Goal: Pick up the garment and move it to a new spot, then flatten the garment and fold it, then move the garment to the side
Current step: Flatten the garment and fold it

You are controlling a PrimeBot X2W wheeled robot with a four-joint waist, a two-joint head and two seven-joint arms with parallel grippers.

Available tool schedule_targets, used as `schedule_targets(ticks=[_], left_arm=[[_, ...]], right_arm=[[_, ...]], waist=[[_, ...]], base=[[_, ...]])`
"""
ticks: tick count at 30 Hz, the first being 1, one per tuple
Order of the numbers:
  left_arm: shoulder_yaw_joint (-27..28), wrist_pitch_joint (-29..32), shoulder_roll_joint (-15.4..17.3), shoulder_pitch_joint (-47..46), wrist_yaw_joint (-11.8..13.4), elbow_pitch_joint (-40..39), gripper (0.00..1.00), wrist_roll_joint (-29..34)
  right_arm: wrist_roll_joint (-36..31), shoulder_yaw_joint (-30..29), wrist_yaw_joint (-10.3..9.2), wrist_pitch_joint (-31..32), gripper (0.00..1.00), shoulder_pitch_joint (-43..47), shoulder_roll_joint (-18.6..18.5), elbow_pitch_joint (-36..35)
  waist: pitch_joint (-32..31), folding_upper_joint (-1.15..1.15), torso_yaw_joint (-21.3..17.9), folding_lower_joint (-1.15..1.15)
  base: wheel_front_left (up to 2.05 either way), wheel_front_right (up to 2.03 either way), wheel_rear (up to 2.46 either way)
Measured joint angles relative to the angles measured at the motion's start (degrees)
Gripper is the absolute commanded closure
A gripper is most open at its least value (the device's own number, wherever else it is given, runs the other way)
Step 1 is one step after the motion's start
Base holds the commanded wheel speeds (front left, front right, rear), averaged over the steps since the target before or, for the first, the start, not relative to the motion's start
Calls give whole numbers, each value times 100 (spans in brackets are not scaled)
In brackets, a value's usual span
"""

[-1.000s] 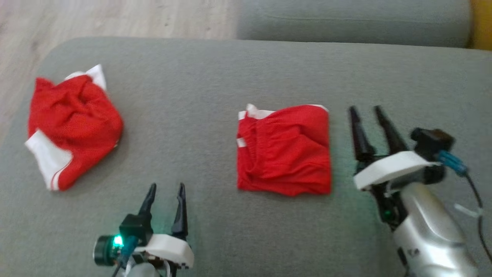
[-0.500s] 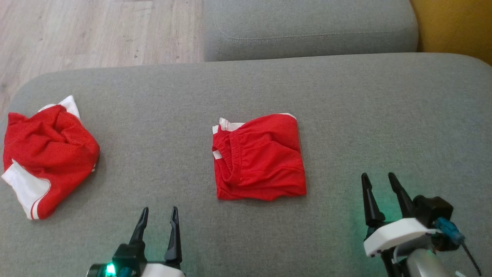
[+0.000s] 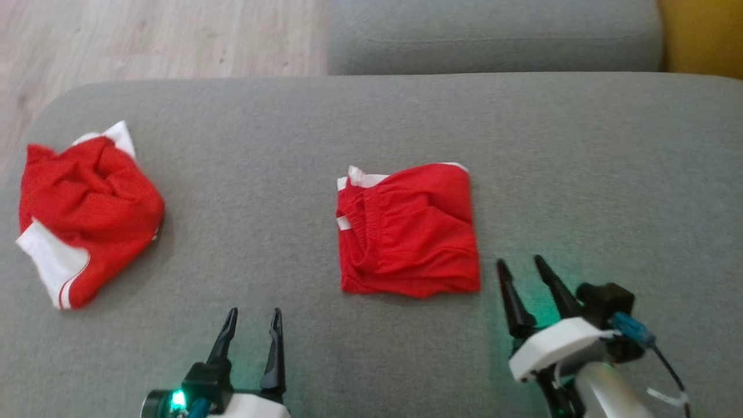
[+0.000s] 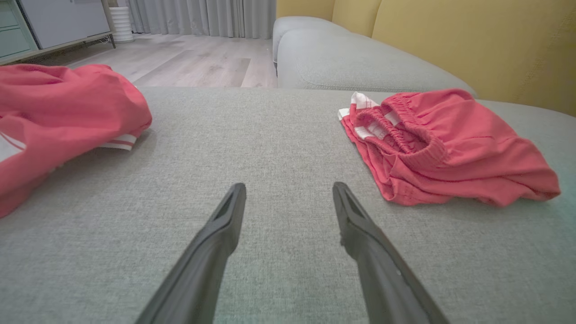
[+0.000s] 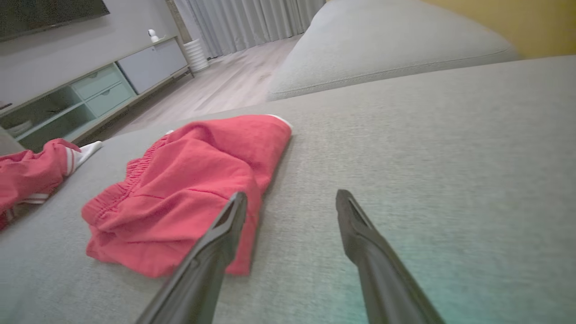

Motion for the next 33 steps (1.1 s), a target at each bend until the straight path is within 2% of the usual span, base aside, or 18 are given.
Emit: schedule_targets(ticks=[6,12,13,14,15,16,22,26,29,30,31,33], left_arm=[[-51,0,1,-81,3,64,0,-1],[-54,0,1,-103,0,86,0,0],[-54,0,1,-117,0,86,0,0],[-55,0,1,-141,0,86,0,0],[-57,0,1,-171,0,86,0,-1],[-60,0,1,-196,0,85,0,-1],[-70,0,0,-221,0,81,0,-1],[-31,0,1,-200,-47,82,0,-1],[-9,0,2,-163,-52,82,0,-1],[-8,0,1,-154,-53,85,0,-1],[-3,0,0,-153,-52,86,0,-1],[42,0,1,-154,-48,92,0,-1]], right_arm=[[377,471,0,0,0,-280,-1,293],[480,680,0,0,0,-433,-15,654],[481,695,0,0,9,-465,-15,681],[481,722,0,0,40,-503,-16,730],[491,739,0,0,95,-534,-16,755],[516,766,0,0,100,-550,-18,754],[610,1104,0,0,100,-438,-119,454],[693,1209,0,0,100,89,-269,162],[726,1224,0,0,100,389,-334,192],[726,1215,0,-1,78,440,-335,192],[726,1185,0,-1,0,454,-331,193],[720,877,0,0,0,451,-327,60]], waist=[[166,0,258,0],[280,0,435,0],[298,0,453,0],[313,0,469,0],[328,0,482,0],[340,0,493,0],[254,0,441,0],[151,0,296,-1],[113,0,177,-1],[104,0,137,-1],[96,0,96,-1],[74,0,-25,-1]], base=[[0,0,0],[0,0,0],[0,0,0],[0,0,0],[0,0,0],[0,0,0],[0,0,0],[0,0,0],[0,0,0],[0,0,0],[0,0,0],[0,0,0]])
